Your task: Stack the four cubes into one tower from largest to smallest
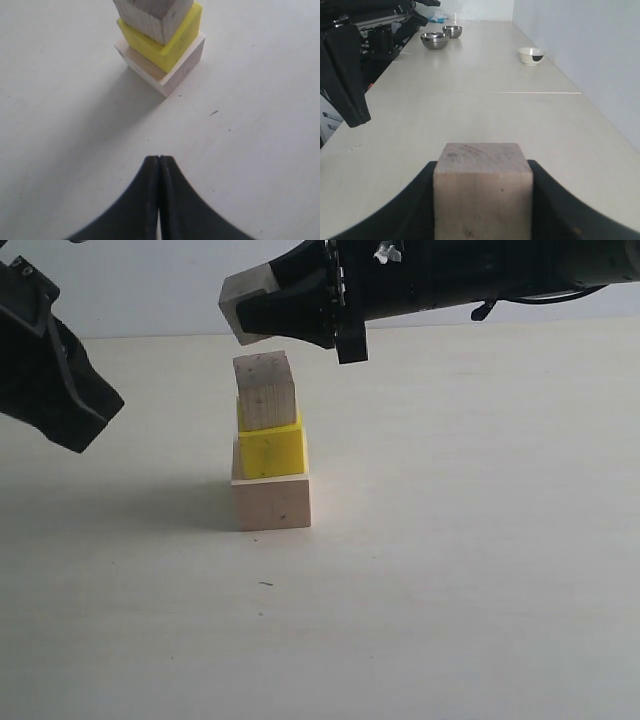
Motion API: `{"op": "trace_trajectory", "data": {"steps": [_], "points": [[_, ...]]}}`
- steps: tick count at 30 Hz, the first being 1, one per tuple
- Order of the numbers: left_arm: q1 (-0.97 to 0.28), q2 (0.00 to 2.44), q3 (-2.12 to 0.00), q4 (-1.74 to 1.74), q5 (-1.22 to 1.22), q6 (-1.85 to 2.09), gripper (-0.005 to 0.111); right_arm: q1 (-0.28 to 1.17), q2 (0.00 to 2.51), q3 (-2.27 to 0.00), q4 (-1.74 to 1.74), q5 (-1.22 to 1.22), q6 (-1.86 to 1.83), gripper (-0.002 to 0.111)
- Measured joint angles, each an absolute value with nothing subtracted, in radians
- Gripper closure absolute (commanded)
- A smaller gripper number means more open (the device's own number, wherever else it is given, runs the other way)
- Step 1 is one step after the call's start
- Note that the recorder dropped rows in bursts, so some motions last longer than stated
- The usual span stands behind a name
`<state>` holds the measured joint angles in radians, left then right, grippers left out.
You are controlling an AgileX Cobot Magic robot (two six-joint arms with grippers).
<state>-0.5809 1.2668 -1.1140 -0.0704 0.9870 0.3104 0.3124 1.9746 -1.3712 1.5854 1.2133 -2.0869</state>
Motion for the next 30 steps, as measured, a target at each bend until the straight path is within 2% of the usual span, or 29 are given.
{"op": "trace_trajectory", "data": {"steps": [30], "points": [[-0.581, 1.267, -1.055, -0.063, 0.969, 0.317, 0.107, 0.312, 1.95, -1.367, 1.722, 1.215, -2.064, 0.108]]}}
